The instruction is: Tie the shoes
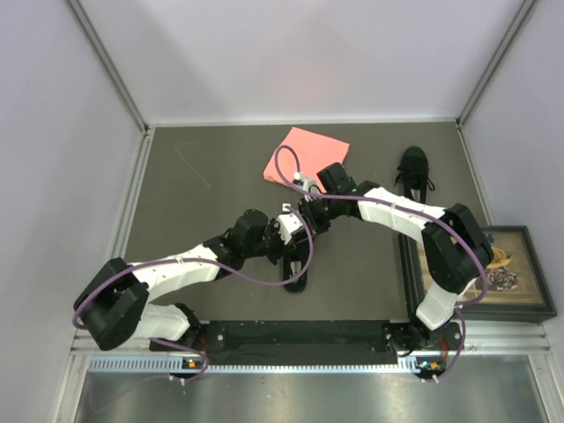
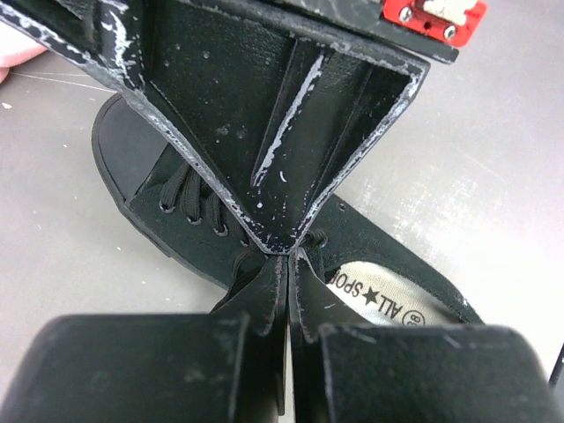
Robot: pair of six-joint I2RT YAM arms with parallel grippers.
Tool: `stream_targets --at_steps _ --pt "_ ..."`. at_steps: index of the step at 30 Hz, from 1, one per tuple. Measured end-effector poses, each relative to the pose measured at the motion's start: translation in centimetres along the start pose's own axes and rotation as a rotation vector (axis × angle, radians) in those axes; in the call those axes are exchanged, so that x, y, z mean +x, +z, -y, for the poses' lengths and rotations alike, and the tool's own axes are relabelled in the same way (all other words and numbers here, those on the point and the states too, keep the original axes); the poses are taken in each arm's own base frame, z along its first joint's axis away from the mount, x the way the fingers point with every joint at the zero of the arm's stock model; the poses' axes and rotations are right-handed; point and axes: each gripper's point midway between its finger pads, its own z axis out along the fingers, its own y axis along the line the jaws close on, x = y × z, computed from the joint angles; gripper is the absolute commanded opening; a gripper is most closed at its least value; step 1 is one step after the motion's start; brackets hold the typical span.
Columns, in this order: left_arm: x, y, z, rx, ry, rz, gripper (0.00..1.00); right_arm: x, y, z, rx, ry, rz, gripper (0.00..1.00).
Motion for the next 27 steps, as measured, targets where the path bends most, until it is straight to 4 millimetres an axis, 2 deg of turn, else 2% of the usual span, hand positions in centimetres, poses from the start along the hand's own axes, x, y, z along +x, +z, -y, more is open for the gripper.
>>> stream_targets --at_steps 5,8,13,17,27 --pt "-0.2 0.2 0.0 -0.004 -0.013 0.018 0.00 -0.1 -0.1 0.1 0.000 0.007 0.002 0.01" --pt "-0.1 0.4 -0.1 -0.013 -0.006 0.051 0.00 -0.1 -0.2 0.2 -0.001 0.014 0.004 0.08" --pt "0.0 0.5 -0.3 -0.031 0.009 0.107 0.00 -0.2 -0.6 0.2 -0.019 0.039 0.004 0.14" --pt "0.0 0.4 -0.3 -0.036 0.018 0.142 0.00 -0.4 -1.3 0.7 -0.029 0.077 0.009 0.23" --pt "-0.3 0.4 -0.2 -0.033 0.036 0.185 0.00 -1.2 -2.6 2.0 -0.032 0.158 0.040 0.22"
